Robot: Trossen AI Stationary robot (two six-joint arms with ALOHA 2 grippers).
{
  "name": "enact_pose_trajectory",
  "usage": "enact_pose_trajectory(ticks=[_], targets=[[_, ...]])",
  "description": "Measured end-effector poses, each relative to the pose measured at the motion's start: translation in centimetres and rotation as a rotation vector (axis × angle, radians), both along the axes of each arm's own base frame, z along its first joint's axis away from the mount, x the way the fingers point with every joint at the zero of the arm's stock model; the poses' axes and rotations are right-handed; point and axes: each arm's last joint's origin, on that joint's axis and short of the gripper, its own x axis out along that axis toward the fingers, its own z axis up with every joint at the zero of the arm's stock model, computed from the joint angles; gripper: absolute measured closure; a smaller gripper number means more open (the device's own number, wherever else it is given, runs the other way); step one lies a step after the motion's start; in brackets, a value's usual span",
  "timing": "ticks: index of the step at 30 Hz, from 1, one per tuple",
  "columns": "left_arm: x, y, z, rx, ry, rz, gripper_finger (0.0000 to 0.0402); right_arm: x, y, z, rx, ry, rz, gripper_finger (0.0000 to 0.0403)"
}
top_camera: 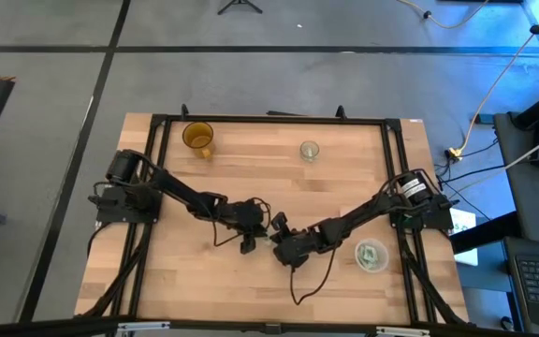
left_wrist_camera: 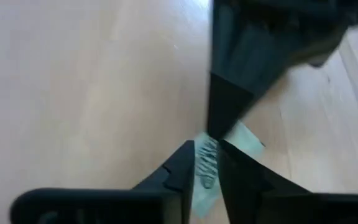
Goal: Pick and place Stevia / Truvia into bins
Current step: Put the stevia packet into the transparent container
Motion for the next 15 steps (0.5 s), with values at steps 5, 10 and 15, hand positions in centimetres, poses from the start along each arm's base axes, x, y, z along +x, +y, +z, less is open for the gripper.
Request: enact_pose_trajectory(ticks=[5, 10, 15], targets=[[-0.6, 1.3, 2.1, 0.008, 0.014, 0.032, 0.0307, -0.4, 0.3, 0.9, -0.002, 0.004, 0.01, 0.04], [-1.8, 2.6, 4.9, 0.053, 0.006, 0.07, 0.0295, -1.3, -0.1, 2.0, 0.003, 0.052, -0.049, 0.0401], [-3.1, 3.6, 7.2, 0.187, -0.007, 0.16, 0.0298, -3.0, -0.8, 5.8, 0.164, 0.034, -0.233, 0.0401]])
